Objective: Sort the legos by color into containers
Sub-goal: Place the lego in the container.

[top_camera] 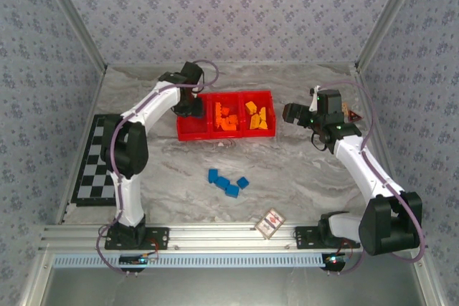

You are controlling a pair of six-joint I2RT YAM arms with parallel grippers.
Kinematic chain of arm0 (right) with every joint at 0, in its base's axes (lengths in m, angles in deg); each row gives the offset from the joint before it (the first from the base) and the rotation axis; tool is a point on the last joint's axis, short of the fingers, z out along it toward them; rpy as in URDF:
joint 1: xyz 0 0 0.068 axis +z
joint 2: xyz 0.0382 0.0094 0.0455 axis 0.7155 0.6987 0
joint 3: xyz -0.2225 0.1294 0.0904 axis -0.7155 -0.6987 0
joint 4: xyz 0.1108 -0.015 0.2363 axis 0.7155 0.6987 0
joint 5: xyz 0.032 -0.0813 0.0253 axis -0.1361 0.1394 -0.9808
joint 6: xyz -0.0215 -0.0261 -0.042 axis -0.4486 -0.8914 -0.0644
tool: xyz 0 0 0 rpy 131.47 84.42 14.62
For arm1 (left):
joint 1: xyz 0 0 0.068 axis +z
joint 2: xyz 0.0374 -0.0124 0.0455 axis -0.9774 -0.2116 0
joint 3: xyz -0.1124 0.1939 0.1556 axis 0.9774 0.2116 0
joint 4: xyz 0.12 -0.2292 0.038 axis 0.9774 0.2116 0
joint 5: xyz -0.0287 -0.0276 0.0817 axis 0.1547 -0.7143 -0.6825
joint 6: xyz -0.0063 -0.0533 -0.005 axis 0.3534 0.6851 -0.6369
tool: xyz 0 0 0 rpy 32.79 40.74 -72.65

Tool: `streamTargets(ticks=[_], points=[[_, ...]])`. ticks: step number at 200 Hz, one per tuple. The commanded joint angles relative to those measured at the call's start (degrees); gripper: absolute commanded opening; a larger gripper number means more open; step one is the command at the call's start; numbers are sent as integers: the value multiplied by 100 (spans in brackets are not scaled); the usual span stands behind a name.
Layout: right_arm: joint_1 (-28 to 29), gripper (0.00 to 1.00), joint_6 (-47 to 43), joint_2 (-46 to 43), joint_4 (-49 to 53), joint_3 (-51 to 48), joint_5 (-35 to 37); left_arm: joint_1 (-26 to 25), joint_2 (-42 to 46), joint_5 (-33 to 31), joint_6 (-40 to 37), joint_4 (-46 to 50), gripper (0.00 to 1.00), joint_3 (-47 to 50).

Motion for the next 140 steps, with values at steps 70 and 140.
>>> streamTargets(ticks=[70, 140], points=[[-36, 100, 126, 154, 112, 191, -52, -564, 2211, -55, 529, -417, 68, 2266], [-21, 100, 216, 281, 122, 224, -267, -2072, 2781, -203, 1662, -445, 85, 3216]])
